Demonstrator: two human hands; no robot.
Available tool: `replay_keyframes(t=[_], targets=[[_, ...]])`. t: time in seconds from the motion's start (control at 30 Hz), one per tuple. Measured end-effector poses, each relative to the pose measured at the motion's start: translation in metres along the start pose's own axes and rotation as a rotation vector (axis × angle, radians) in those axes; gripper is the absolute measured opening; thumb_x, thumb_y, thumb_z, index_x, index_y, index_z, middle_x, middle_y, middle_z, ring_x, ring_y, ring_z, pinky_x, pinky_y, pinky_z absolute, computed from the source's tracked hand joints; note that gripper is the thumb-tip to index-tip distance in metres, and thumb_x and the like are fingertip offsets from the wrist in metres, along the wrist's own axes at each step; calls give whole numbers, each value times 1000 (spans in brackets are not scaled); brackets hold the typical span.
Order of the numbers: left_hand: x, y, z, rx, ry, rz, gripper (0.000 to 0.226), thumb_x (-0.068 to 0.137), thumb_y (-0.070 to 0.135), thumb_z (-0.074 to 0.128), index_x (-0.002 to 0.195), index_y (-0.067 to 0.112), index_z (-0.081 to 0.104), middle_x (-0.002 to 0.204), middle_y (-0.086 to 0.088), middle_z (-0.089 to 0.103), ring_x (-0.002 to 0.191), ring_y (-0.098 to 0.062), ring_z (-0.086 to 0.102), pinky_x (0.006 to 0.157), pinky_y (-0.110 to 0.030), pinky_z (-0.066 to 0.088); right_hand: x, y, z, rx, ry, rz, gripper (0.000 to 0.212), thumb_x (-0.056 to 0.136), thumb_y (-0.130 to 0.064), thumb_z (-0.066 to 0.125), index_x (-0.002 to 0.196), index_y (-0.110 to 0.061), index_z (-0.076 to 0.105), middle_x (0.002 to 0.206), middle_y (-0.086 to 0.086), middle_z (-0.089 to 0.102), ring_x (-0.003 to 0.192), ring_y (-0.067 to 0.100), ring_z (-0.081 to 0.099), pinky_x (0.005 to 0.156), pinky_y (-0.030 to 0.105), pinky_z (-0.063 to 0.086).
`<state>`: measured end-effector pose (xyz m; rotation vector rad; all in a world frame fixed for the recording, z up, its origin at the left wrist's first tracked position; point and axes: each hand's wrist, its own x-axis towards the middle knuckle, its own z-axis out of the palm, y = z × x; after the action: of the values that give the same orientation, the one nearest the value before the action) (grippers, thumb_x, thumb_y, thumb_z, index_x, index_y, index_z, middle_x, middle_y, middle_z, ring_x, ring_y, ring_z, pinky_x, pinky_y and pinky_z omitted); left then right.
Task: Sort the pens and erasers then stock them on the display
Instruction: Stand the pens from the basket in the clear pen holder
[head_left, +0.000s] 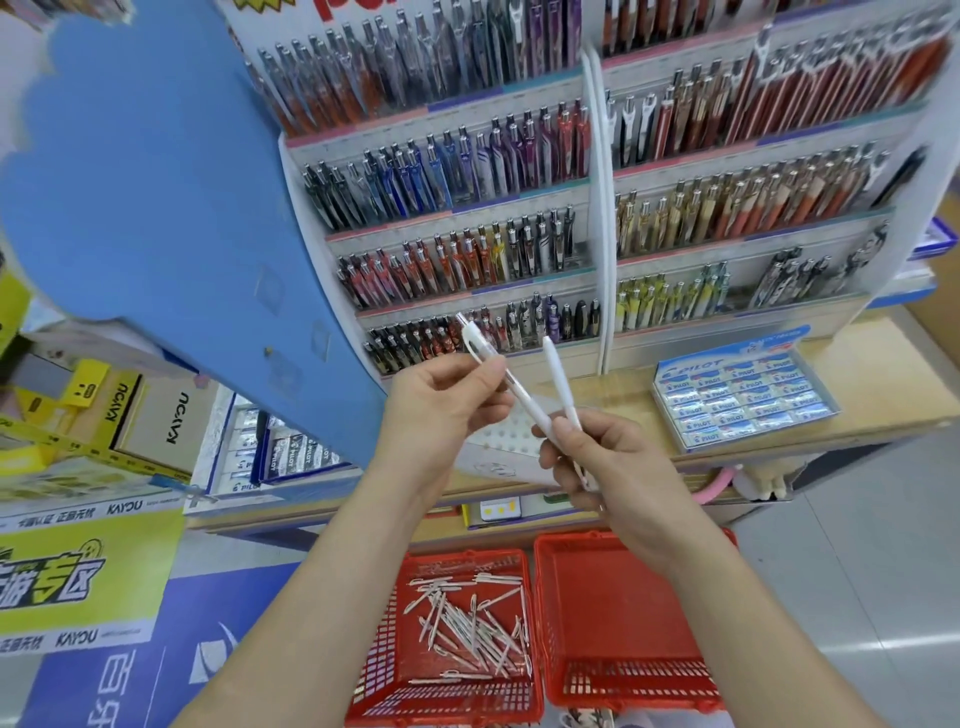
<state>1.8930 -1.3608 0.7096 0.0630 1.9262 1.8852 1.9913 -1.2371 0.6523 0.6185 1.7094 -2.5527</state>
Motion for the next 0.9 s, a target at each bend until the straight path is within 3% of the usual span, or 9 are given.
replay_keyframes(t=[0.1,0.23,0.4,0.47,0.6,0.7,0.83,0.9], targets=[[-3,3,-10,11,62,46,9,83,7,68,90,12,66,75,-11,70,66,-21,66,62,-26,56,3,1,0,-34,28,-5,20,97,-16,50,90,-5,65,61,-2,50,47,8,31,40,17,21],[-1,8,-29,145,75,76,8,86,10,65,93,11,68,77,-12,68,69,-21,65,69,-32,59,5,6,0,-142,-13,-20,21,98,-15,49,85,-7,65,61,3,44,43,4,31,39,13,24],[5,8,-40,412,91,105,8,84,13,68,77,15,71,67,-7,70,60,-17,66,62,-25,58,8,16,1,-140,-70,6,21,98,-16,50,87,-6,65,64,6,42,43,5,30,39,14,25],[6,8,-46,508,39,92,7,85,17,67,80,13,70,70,-10,70,62,-19,68,62,-26,58,11,20,0,-137,-57,15,21,98,-16,50,86,-7,65,64,5,44,44,6,31,40,14,25],[6,7,-55,446,7,20,5,82,11,69,84,6,70,69,-13,70,63,-20,68,59,-23,56,17,26,-2,-139,-43,38,22,97,-19,52,86,-5,66,62,2,47,45,8,31,40,16,26],[7,6,-60,403,86,40,3,82,7,69,80,9,69,67,-8,72,66,-21,70,59,-21,55,25,31,-5,-289,121,14,26,93,-26,58,83,-2,65,62,6,44,50,14,34,43,22,28],[14,5,-72,542,171,92,3,80,10,71,77,11,70,66,-6,72,67,-23,71,72,-37,60,36,39,-29,-448,578,-68,21,83,-29,70,87,-11,61,65,1,54,50,16,48,51,29,45],[18,1,-74,599,218,135,8,78,13,71,73,19,70,64,-3,71,67,-24,71,74,-43,59,41,47,-37,-514,631,-27,34,80,-38,72,99,-13,58,73,4,60,59,20,58,61,37,52]])
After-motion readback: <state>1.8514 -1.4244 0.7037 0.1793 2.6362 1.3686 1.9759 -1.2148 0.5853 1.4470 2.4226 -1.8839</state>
